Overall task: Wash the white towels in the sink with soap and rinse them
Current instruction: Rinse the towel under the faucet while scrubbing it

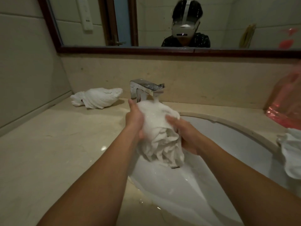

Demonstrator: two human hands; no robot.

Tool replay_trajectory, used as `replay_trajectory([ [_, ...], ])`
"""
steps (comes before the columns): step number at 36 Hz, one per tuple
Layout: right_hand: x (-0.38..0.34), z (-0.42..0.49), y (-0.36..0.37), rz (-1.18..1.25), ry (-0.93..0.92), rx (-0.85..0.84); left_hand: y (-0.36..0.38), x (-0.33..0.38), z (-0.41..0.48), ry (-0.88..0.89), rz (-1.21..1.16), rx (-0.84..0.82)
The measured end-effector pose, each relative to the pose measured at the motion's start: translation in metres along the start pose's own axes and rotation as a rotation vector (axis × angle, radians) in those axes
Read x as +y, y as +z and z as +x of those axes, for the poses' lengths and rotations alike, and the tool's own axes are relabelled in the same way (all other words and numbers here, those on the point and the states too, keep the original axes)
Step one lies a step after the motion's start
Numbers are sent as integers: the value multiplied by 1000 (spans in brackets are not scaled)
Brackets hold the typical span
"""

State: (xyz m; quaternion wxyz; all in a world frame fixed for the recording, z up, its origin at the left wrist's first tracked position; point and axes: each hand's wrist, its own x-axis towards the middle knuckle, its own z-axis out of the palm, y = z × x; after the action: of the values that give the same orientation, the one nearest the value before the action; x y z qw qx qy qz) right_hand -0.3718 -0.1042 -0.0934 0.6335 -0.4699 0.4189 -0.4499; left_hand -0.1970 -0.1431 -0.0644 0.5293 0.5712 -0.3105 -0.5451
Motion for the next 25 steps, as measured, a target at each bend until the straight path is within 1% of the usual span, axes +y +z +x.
replay_trajectory([
  [2,2,0,-1,-56,-9,10,-1,-1,6,-44,-77,-13],
  [4,2,2,-5,-61,22,79,-6,-6,23,-81,-153,-30],
  [7,-2,8,-10,-84,39,248,-9,-5,24,-147,-203,-218],
  [10,-8,19,-11,-25,5,437,-8,5,1,-109,-282,-391],
  [11,-11,22,-10,1,-6,462,-6,4,-1,-95,-305,-426],
  [13,-17,28,-8,57,5,478,-3,5,-8,-78,-278,-464],
  [15,-20,34,-6,118,52,471,2,3,-12,-62,-204,-448],
  [17,-20,38,-4,106,116,426,7,-2,-10,-52,-114,-390],
  [19,-17,37,-3,33,154,388,11,-9,-5,-30,-8,-271],
  [22,-18,27,-6,-43,129,391,10,-9,-2,76,205,-83],
  [24,-24,20,-12,-78,71,410,8,-3,-3,124,217,1],
  [25,-28,17,-14,-99,32,422,6,-1,-2,122,163,11],
])
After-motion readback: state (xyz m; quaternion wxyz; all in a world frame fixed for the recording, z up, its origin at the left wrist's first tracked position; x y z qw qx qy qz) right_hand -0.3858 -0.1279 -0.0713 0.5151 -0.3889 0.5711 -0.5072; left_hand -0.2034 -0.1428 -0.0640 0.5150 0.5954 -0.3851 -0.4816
